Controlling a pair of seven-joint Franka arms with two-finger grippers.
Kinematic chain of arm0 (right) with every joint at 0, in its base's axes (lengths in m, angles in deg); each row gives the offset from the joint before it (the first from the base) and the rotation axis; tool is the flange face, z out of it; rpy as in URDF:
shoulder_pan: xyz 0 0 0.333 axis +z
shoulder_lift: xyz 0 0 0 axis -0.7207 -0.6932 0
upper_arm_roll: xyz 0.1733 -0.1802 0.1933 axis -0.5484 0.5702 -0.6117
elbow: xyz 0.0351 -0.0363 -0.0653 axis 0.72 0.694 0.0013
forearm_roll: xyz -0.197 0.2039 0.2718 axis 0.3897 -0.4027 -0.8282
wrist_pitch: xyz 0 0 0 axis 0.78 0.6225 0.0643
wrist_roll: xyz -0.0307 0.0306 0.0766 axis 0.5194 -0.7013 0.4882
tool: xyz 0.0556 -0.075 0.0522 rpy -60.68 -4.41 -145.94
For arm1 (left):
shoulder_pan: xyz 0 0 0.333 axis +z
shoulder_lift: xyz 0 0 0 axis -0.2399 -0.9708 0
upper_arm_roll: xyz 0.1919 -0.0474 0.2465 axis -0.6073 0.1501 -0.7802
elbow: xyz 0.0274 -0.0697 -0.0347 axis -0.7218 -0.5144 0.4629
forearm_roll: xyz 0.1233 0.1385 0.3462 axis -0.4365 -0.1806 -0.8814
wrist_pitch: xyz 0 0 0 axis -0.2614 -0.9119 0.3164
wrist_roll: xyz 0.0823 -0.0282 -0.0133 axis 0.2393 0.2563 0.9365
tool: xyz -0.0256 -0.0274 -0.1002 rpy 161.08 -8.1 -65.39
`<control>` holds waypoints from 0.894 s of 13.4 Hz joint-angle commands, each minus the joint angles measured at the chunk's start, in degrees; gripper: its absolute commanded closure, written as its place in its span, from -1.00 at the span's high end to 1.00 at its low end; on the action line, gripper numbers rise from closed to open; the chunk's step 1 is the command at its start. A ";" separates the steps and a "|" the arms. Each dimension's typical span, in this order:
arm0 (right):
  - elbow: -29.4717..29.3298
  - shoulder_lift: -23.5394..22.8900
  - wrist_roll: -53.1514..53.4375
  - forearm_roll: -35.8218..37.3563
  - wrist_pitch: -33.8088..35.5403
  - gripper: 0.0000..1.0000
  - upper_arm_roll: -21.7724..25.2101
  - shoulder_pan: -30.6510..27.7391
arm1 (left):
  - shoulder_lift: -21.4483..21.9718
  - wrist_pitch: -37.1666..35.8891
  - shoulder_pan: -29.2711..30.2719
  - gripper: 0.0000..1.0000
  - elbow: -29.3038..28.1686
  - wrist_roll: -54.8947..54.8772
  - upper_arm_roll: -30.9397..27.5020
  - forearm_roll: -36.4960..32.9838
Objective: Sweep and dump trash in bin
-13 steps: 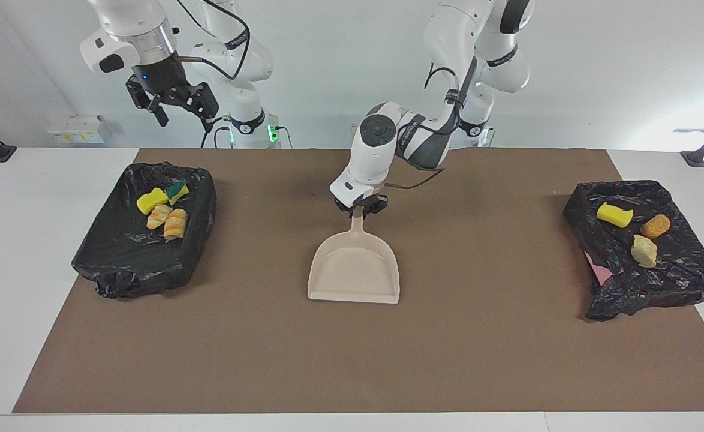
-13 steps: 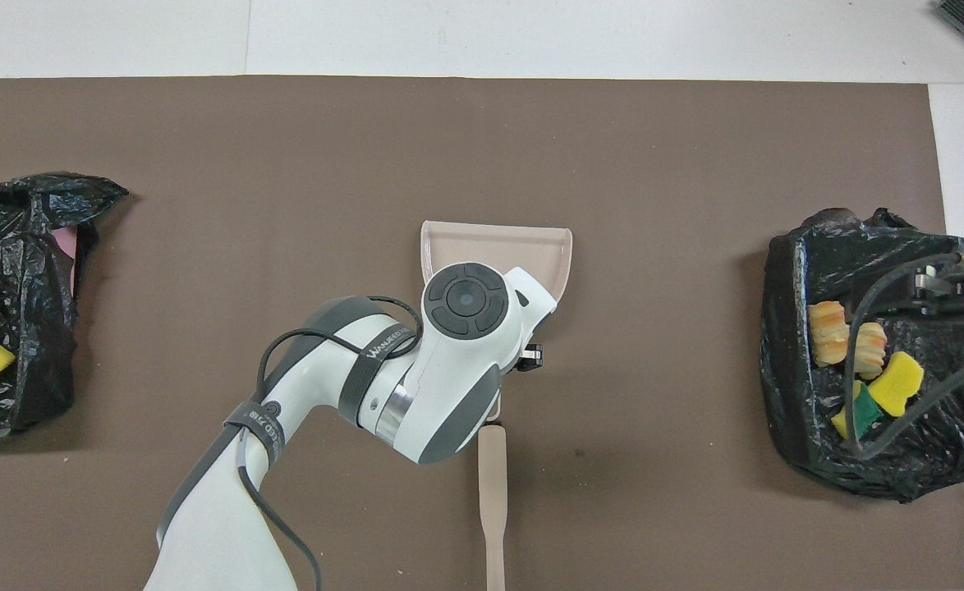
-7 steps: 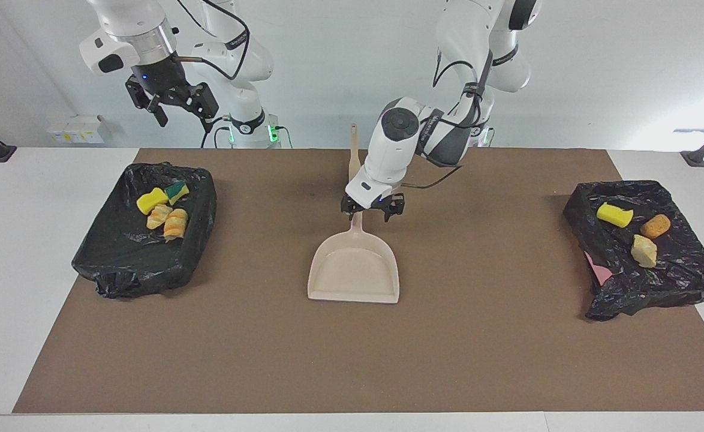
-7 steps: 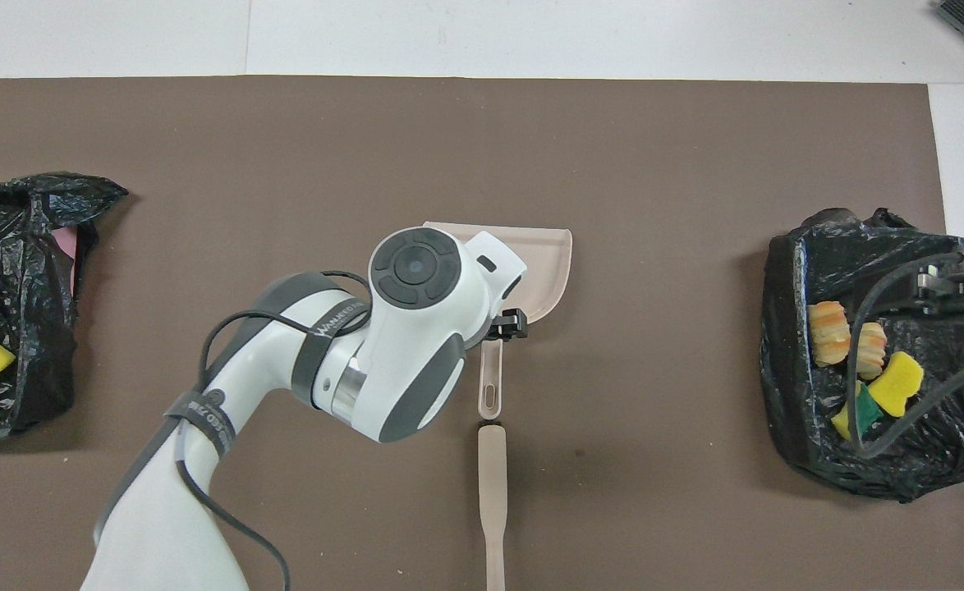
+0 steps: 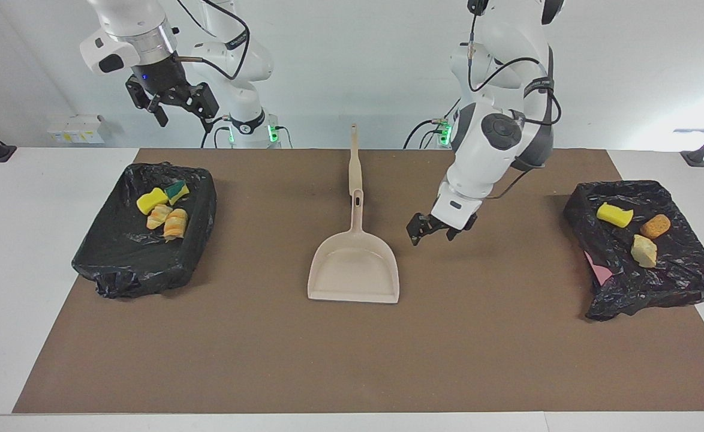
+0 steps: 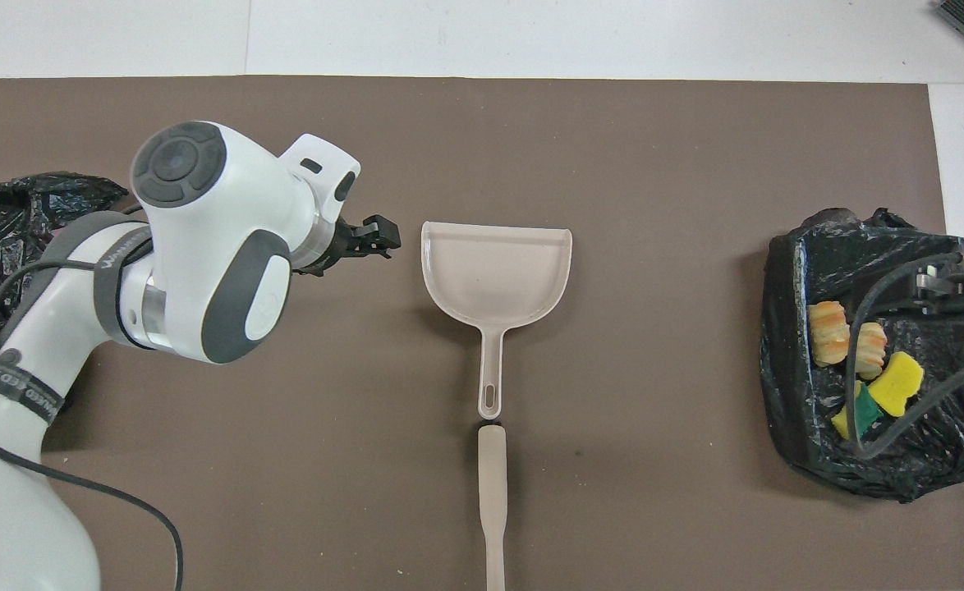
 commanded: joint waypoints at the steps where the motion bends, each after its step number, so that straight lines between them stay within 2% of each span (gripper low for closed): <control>1: -0.44 -0.27 -6.08 0.02 0.30 1.00 -0.55 -0.85 | 1.77 -2.62 4.96 1.00 0.18 -8.25 0.41 0.16; 7: -0.26 -0.18 -7.78 -0.68 -1.11 1.00 -0.55 -0.94 | 5.28 -5.51 15.68 1.00 0.26 -24.96 0.23 -5.90; 12: -0.26 0.08 -7.78 -0.68 -0.50 1.00 -0.46 -0.94 | 10.29 -9.64 18.95 1.00 0.26 -26.90 0.23 -13.19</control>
